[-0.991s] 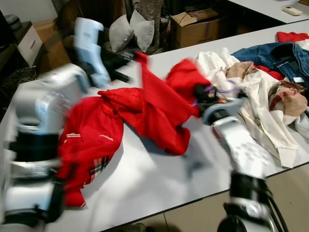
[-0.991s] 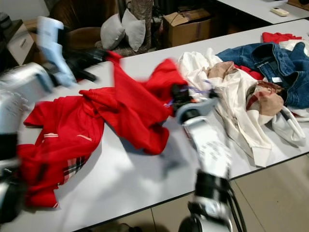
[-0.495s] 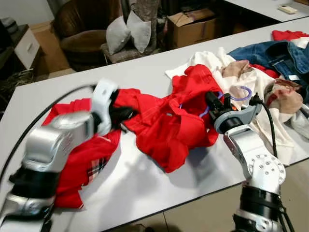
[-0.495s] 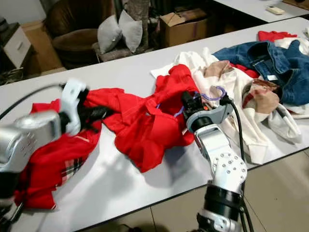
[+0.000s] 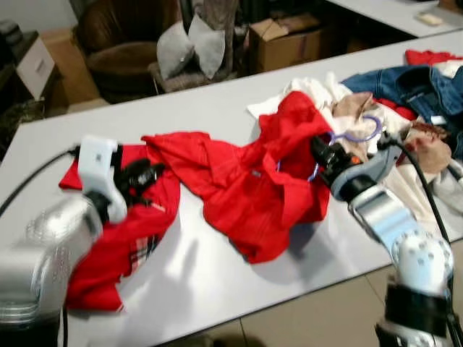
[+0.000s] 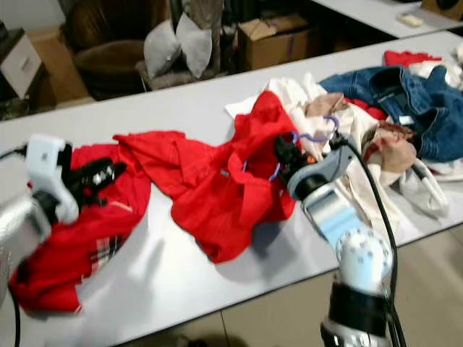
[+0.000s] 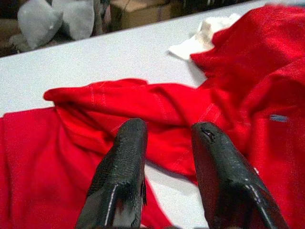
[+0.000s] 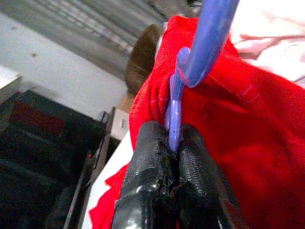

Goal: Hang hanger

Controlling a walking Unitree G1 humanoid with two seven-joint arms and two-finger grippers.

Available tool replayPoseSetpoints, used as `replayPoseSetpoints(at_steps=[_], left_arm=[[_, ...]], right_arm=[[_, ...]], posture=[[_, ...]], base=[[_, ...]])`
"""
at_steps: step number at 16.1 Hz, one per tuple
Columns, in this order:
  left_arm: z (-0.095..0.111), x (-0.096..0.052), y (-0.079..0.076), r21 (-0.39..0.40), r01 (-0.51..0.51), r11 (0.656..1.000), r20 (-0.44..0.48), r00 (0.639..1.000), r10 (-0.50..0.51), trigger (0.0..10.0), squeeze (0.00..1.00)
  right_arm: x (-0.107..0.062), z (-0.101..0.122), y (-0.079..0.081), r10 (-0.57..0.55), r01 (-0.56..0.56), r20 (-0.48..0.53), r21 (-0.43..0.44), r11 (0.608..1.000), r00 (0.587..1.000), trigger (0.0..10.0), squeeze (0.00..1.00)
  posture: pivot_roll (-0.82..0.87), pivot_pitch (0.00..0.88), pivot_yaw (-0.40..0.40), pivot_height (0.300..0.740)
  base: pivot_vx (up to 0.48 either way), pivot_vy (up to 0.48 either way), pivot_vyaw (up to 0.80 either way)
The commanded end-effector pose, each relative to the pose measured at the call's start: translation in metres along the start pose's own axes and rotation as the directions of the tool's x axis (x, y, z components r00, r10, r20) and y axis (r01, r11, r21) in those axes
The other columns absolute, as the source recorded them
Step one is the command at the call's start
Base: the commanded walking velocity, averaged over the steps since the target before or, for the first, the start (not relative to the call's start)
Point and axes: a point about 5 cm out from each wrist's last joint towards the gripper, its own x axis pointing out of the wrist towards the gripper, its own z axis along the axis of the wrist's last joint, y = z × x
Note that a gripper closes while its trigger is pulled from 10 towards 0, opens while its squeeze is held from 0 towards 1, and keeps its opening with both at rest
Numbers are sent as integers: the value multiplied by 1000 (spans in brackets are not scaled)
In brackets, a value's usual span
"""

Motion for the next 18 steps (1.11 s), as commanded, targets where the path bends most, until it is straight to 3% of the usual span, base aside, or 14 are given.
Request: replayPoseSetpoints(at_steps=[1, 3, 4, 7, 11, 18], left_arm=[[4, -9, -4, 22, -29, 999, 51, 998, 28, 10000, 0], [-8, -17, -15, -1, -39, 999, 48, 998, 39, 10000, 0], [-16, -21, -25, 1, -21, 1000, 45, 999, 20, 10000, 0], [-25, -23, -38, -4, -4, 1000, 38, 999, 4, 10000, 0], [-34, -23, -49, 13, 9, 1000, 35, 999, -10, 10000, 0], [-38, -27, -58, 22, 27, 999, 40, 999, -28, 10000, 0]], right_arm=[[-9, 8, 11, 90, -90, 34, -19, 996, 995, 10000, 0], [-26, 11, 10, 136, -136, 69, -12, 991, 988, 10000, 0], [-38, 9, 10, 164, -160, 38, -92, 983, 986, 10000, 0], [-53, 8, 7, 176, -172, 28, -111, 979, 984, 10000, 0], [-64, 11, 17, 250, -242, 51, -126, 962, 967, 10000, 0], [-76, 6, 19, 311, -310, -19, -168, 936, 950, 10000, 0]], posture=[[-78, 0, 85, 740], [-77, 0, 84, 740], [-85, 0, 89, 740], [-93, 0, 101, 740], [-101, 3, 105, 740], [-98, 15, 89, 740]], base=[[0, 0, 0], [0, 0, 291], [0, 0, 800], [0, 0, 783], [0, -146, 753], [0, -406, 766]])
